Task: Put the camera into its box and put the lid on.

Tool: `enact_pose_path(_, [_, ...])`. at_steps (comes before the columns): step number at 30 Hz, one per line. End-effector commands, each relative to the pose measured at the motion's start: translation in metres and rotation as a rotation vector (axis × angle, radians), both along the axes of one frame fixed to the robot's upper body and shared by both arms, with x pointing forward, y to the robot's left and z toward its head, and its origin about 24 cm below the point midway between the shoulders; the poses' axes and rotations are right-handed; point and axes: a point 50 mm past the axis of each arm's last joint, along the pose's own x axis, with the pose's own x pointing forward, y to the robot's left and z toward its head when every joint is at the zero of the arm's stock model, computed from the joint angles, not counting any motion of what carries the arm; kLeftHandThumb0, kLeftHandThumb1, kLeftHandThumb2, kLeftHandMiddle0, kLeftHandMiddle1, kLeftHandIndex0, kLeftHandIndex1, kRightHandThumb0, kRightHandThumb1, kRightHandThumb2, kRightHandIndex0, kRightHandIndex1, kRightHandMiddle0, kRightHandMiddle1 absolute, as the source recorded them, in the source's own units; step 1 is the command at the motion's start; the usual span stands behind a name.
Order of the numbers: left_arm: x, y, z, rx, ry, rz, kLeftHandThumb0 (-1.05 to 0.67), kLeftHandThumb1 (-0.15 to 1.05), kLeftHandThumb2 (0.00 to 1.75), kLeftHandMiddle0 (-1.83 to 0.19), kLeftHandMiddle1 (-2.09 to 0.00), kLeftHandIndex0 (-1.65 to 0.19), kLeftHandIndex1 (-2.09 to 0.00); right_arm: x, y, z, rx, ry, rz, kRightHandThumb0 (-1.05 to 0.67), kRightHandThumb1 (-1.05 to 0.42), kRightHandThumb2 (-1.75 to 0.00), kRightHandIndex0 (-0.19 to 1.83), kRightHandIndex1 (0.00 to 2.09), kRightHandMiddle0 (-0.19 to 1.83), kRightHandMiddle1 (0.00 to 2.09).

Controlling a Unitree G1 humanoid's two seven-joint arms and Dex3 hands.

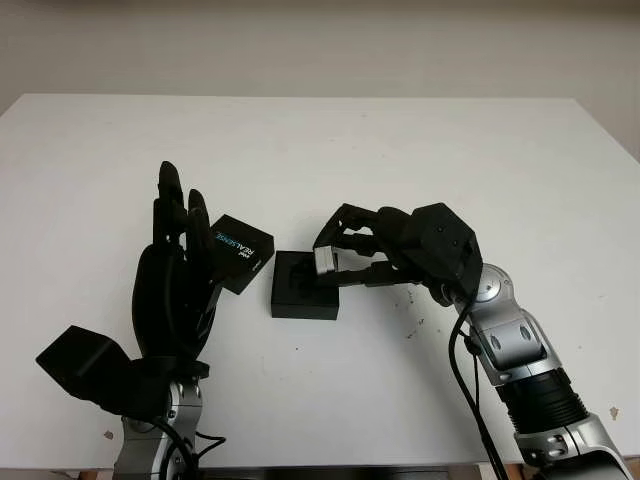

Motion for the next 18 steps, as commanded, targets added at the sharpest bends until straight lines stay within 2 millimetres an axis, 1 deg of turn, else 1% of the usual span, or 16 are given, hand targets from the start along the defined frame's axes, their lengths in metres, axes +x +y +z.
enact_pose_path(1, [0.0003,-0.0004,0.0028,0.004,-0.016,0.003,-0.72,1.05,0.57,0.19,-0.05,0.19,-0.02,0.0010,0.0027,0.0014,0.003,0.002,0.007,-0.39,-0.94,-0.05,0.37,0.05,0.27,1.84])
enact_pose_path(5, [0.0003,-0.0004,0.0023,0.001,-0.015,0.000,-0.72,1.05,0.57,0.19,-0.03,0.19,-0.01,0.0011,0.0021,-0.0008,0.004,0.008,0.007,-0.40,-0.93,-0.05,0.38,0.06,0.28,1.86])
enact_pose_path(18, [-0.0005,-0.0014,0.0023,0.000,-0.016,0.005,-0.73,1.05,0.55,0.19,-0.05,0.19,-0.03,-0.0011,0.0011,0.0010,0.004,0.017,0.022,-0.40,-0.94,-0.05,0.37,0.05,0.26,1.87])
